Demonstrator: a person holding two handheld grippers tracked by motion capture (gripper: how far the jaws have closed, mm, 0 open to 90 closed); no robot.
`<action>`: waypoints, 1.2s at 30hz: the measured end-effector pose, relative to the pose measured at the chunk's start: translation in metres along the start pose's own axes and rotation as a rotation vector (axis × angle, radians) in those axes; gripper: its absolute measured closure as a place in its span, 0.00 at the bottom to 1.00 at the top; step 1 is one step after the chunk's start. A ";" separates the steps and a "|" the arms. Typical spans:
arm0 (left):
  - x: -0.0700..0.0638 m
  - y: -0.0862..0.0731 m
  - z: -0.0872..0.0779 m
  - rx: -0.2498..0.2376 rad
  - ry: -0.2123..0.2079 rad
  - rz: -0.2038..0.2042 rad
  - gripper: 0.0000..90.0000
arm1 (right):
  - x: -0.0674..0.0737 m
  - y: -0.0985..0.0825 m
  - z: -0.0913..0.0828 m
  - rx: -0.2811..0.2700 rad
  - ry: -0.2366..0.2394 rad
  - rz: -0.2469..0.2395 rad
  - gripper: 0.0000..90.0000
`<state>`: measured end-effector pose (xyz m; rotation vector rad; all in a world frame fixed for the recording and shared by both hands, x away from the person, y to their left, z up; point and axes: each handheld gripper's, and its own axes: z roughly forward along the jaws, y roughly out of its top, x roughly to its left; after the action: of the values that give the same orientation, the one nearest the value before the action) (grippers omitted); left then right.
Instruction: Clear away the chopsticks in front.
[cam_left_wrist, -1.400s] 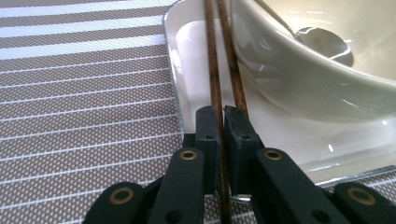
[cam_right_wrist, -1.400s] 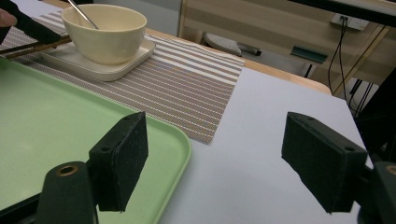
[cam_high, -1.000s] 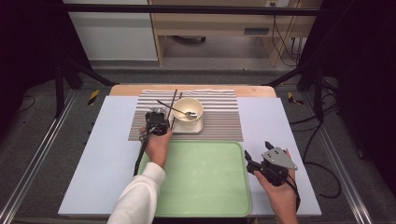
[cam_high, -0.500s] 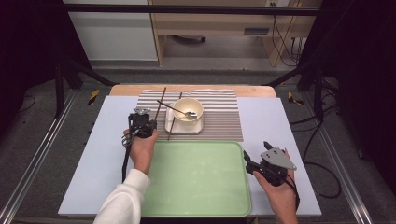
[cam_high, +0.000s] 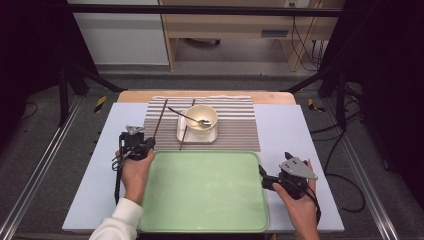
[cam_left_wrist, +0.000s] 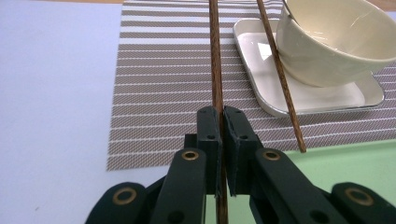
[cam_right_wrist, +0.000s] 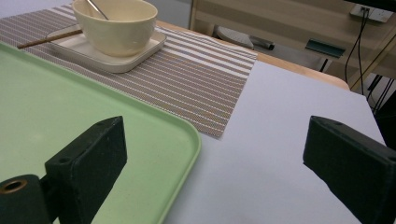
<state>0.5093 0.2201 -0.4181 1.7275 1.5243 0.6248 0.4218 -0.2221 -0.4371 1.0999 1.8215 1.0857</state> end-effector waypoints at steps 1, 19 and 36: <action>0.000 0.000 0.000 0.000 0.000 0.000 0.95 | 0.000 0.000 0.000 0.000 0.000 0.000 0.07; -0.008 -0.008 -0.017 0.018 -0.016 -0.006 0.95 | -0.003 0.001 0.001 -0.015 -0.016 -0.014 0.07; -0.018 -0.028 -0.046 0.028 0.009 -0.021 0.95 | 0.010 0.004 -0.001 -0.006 0.006 -0.058 0.07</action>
<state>0.4532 0.2122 -0.4104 1.7298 1.5620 0.6036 0.4185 -0.2126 -0.4349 1.0350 1.8429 1.0608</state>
